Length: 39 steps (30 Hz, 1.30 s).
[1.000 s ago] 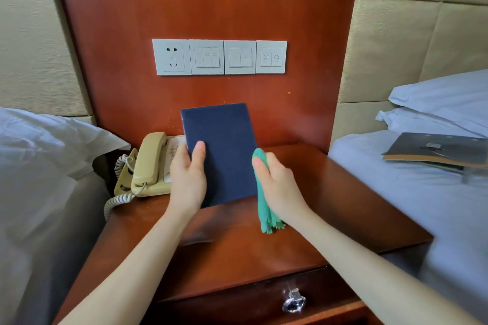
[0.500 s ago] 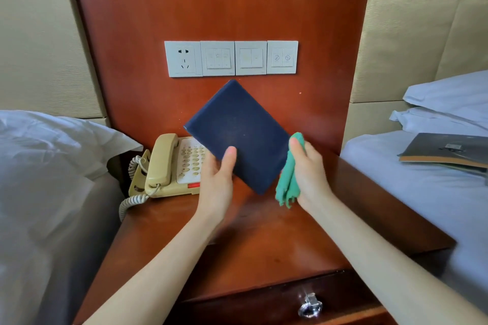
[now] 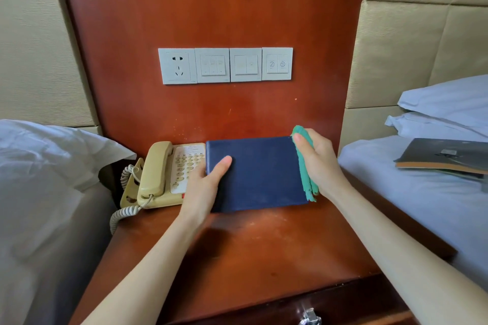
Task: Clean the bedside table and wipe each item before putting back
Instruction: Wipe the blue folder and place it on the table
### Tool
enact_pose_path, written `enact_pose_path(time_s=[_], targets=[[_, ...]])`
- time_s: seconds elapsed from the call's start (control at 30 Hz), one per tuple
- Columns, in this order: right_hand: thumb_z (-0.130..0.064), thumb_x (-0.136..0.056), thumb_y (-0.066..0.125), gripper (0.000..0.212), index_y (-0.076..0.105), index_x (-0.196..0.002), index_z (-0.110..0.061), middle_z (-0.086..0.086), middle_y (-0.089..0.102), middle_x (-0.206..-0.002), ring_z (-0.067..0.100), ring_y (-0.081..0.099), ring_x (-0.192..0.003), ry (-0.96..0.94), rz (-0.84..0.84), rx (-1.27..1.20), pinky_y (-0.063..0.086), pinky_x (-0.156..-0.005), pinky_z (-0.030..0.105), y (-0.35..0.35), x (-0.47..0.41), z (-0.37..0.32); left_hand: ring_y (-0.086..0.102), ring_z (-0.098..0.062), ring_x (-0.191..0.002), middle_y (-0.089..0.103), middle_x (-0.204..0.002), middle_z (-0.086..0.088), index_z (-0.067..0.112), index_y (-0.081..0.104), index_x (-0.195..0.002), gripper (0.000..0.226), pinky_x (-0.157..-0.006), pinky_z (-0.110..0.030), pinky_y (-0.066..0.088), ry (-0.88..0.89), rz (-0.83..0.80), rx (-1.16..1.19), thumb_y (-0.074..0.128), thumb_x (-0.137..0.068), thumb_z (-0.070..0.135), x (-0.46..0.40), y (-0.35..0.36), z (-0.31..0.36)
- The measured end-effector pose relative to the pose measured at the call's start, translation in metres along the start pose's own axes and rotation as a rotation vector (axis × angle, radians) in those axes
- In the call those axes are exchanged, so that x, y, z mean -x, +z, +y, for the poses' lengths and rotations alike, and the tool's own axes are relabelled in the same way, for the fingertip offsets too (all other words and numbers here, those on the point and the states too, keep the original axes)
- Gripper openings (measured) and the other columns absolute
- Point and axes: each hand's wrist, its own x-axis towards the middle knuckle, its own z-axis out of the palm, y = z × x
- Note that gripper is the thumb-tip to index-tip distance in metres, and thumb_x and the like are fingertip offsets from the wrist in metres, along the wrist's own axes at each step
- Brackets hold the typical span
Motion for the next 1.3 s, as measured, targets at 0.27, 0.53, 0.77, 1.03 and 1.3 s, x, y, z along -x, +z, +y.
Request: enact_pose_path(time_s=[0.27,0.53,0.77,1.03,1.3], targets=[[-0.047,-0.096,0.045,0.024,0.058,-0.095,-0.027,-0.004,0.057,-0.078,0.009,0.058,-0.072,0.150,-0.089,-0.144,0.046,-0.060,0.024,0.012,0.015,0.003,0.072,-0.007,-0.083,0.076,-0.092,0.008,0.024,0.075,-0.089,0.013,-0.063,-0.017,0.054,0.015,0.152,0.214,0.070,-0.084,0.035,0.005,0.003,0.001],[-0.043,-0.095,0.050,0.015,0.059,-0.099,-0.030,0.003,0.064,-0.100,0.020,0.068,-0.088,0.291,0.001,-0.392,0.058,-0.079,0.036,0.035,0.039,0.007,0.070,0.000,-0.074,0.074,-0.081,0.018,0.027,0.070,-0.090,0.014,-0.064,-0.019,0.053,-0.030,0.307,0.296,0.069,-0.084,0.040,0.008,0.000,0.003],[-0.041,-0.096,0.049,0.019,0.057,-0.108,-0.029,-0.002,0.063,-0.099,0.016,0.066,-0.085,0.369,0.157,-0.447,0.054,-0.068,0.028,0.026,0.042,0.016,0.070,-0.014,-0.097,0.074,-0.106,0.008,0.030,0.063,-0.115,0.035,-0.083,-0.033,0.054,-0.184,0.105,0.359,0.069,-0.084,0.043,0.014,0.013,-0.007],[-0.031,-0.097,0.049,0.019,0.058,-0.081,-0.031,-0.017,0.051,-0.062,0.005,0.049,-0.062,-0.035,0.115,-0.185,0.043,-0.061,0.027,-0.020,-0.006,-0.016,0.067,-0.019,-0.108,0.070,-0.118,-0.003,0.021,0.064,-0.119,0.041,-0.080,-0.029,0.057,-0.176,-0.296,0.304,0.071,-0.080,0.031,0.003,0.008,0.009],[-0.037,-0.098,0.045,0.017,0.055,-0.108,-0.027,-0.020,0.057,-0.086,-0.009,0.056,-0.080,-0.309,0.064,0.084,0.042,-0.063,0.005,-0.030,-0.012,-0.051,0.067,-0.018,-0.106,0.072,-0.112,-0.001,0.025,0.073,-0.107,0.025,-0.083,-0.022,0.054,0.005,-0.358,0.000,0.070,-0.083,0.029,0.011,-0.003,0.018]])
